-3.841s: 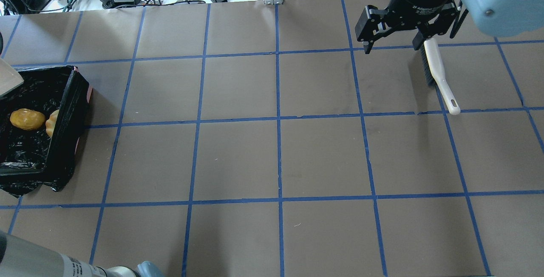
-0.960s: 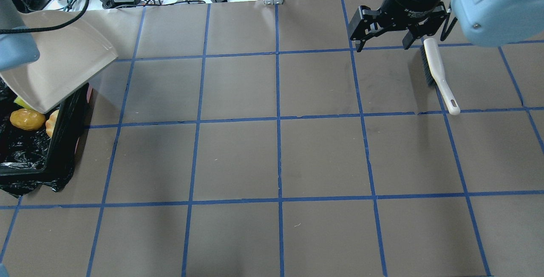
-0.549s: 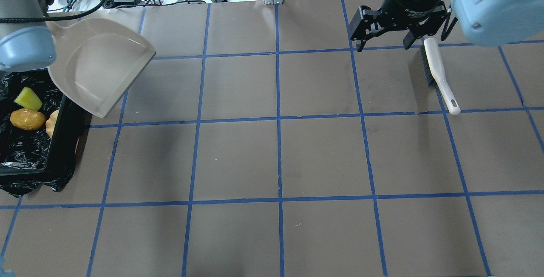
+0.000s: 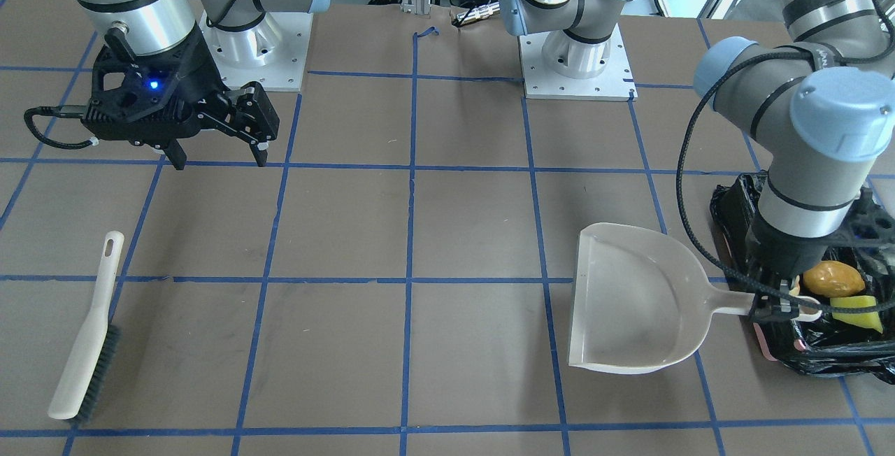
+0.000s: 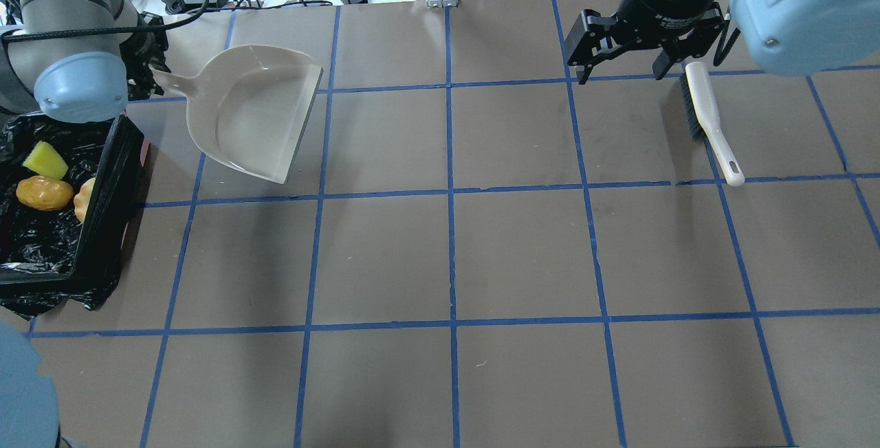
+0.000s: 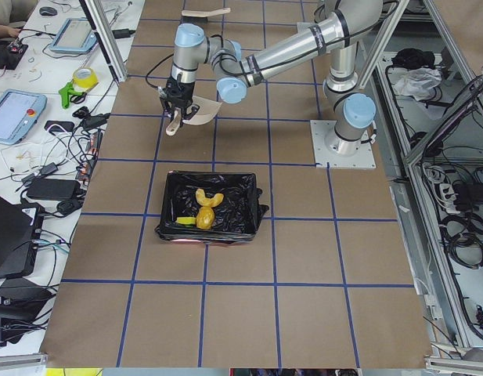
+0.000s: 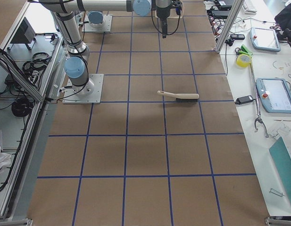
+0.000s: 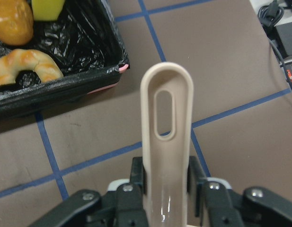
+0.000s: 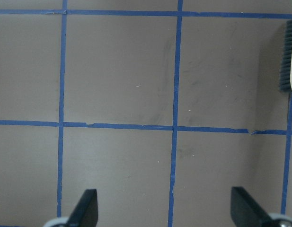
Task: Sweep and dump trash into bin
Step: 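Bring the dustpan back down onto the table with the left gripper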
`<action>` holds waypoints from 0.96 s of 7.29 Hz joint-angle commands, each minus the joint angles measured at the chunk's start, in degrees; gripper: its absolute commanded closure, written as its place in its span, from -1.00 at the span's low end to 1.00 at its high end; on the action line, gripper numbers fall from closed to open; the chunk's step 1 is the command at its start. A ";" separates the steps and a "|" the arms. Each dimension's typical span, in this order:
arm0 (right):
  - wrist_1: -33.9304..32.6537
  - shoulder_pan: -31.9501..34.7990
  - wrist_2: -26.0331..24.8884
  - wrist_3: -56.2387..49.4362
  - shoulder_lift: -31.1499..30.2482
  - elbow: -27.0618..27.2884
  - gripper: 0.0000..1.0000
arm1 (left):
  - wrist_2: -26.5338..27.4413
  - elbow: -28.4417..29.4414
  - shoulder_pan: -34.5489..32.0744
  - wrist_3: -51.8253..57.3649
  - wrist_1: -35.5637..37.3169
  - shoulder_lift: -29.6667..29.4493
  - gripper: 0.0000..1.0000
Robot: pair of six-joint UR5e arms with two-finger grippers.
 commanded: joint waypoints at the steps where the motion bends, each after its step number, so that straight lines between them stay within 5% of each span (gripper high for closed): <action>1: 0.00 0.00 -0.03 -0.02 0.00 0.06 -1.00 | -0.89 0.68 -1.48 -8.17 -0.33 -4.19 1.00; 7: 0.00 0.00 0.06 -0.02 0.00 0.06 -1.00 | -1.85 3.66 -3.69 -16.65 -0.68 -11.85 1.00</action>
